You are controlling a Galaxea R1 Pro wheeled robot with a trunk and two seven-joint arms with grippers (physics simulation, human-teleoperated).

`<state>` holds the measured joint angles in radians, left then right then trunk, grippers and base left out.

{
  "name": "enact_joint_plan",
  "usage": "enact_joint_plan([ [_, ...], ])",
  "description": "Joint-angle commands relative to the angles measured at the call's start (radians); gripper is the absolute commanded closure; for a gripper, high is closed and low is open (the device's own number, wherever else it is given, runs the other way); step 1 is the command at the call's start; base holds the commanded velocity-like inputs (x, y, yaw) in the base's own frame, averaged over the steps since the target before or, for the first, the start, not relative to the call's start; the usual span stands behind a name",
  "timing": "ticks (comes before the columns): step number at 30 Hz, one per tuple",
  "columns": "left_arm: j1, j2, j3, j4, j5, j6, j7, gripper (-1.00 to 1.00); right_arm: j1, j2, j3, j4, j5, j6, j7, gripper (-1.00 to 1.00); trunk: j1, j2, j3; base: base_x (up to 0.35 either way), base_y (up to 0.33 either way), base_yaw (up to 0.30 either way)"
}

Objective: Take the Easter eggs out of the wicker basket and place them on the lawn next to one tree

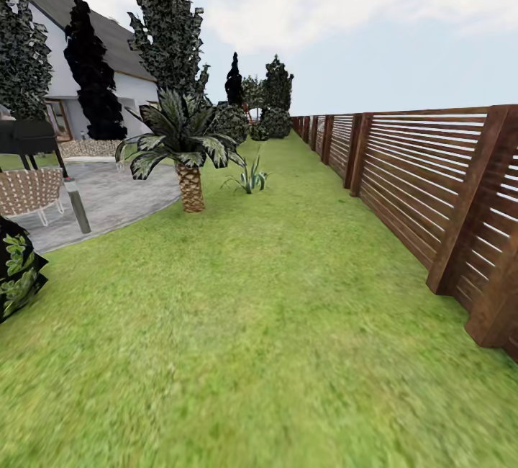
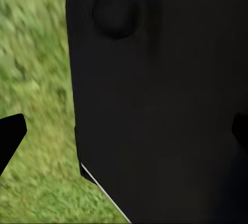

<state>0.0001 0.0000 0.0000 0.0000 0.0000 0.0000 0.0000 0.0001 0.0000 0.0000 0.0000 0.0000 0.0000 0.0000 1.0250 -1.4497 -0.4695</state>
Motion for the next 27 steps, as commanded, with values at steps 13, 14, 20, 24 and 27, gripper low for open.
enact_joint_plan([
  [13, 0.003, 0.047, 0.001, -0.025, 0.002, -0.002, -0.002, -1.00, -0.051, 0.006, 0.000, 0.005, -0.005, -0.013, 0.006, -1.00, 0.000, 0.000, 0.000, 0.000, 0.000, 0.000],
  [14, 0.003, 0.052, 0.001, -0.026, 0.002, -0.002, -0.002, -1.00, -0.056, 0.005, 0.000, 0.005, -0.005, -0.014, 0.006, -1.00, 0.000, 0.000, 0.000, 0.000, 0.000, 0.000],
  [20, 0.003, 0.086, 0.000, -0.026, 0.004, -0.002, -0.002, -1.00, -0.057, -0.002, 0.005, 0.003, 0.004, -0.032, 0.008, -1.00, 0.000, 0.000, 0.000, 0.000, 0.000, 0.000],
  [24, 0.003, 0.098, 0.000, -0.026, 0.004, -0.002, -0.002, -1.00, -0.057, -0.010, 0.008, 0.004, 0.008, -0.054, 0.008, -1.00, 0.000, 0.000, 0.000, 0.000, 0.000, 0.000],
  [27, 0.003, 0.098, 0.001, -0.026, 0.005, -0.002, -0.002, -1.00, -0.057, -0.018, 0.010, 0.005, 0.010, -0.087, 0.008, -1.00, 0.000, 0.000, 0.000, 0.000, 0.000, 0.000],
])
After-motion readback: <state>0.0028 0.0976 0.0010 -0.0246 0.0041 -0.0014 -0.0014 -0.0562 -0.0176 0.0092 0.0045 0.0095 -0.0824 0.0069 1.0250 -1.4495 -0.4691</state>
